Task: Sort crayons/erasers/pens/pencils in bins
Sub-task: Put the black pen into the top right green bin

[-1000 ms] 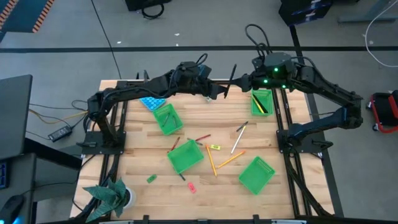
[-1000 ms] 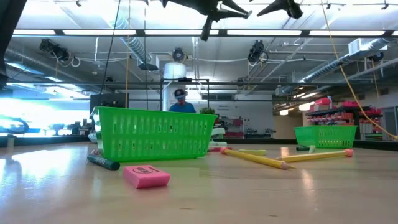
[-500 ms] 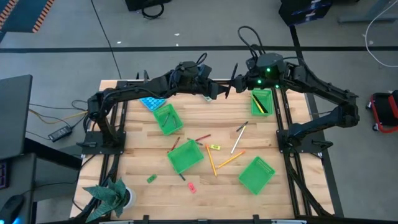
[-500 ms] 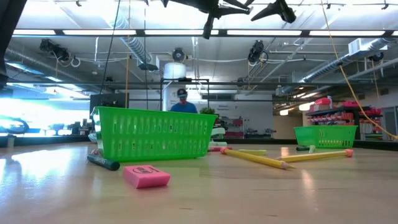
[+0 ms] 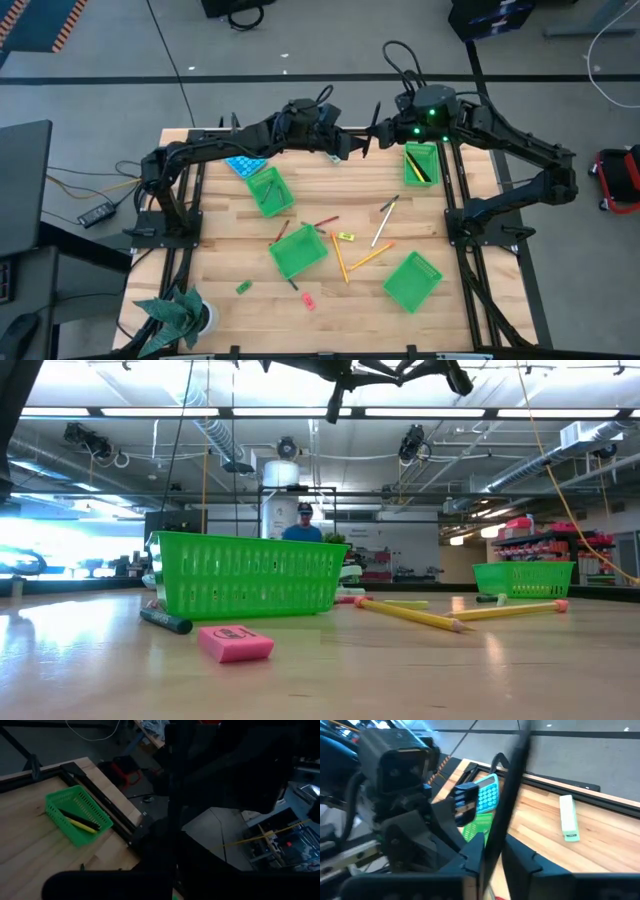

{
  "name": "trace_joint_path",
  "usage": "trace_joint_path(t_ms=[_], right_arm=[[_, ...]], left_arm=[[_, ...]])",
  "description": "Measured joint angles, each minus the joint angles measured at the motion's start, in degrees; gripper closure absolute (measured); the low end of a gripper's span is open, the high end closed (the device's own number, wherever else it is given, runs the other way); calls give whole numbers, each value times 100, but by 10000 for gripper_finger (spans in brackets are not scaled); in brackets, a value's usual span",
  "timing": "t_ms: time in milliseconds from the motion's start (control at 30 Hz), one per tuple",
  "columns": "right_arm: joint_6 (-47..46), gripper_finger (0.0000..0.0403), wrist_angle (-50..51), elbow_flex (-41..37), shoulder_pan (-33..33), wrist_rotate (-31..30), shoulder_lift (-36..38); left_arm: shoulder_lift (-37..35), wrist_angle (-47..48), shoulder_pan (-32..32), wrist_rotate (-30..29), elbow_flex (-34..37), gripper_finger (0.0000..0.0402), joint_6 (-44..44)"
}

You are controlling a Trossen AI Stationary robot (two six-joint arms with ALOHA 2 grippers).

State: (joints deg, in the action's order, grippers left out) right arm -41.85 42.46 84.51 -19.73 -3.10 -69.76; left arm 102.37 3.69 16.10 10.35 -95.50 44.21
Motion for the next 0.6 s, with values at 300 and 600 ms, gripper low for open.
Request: trace_joint_path(t_ms=[300, 600], right_arm=[[211, 359, 23, 2, 3, 17, 2], [460, 359, 325, 8, -3, 37, 2]], left_arm=[[4, 15, -36, 0, 0, 366, 9], [7, 213, -27, 11, 2, 360, -51]])
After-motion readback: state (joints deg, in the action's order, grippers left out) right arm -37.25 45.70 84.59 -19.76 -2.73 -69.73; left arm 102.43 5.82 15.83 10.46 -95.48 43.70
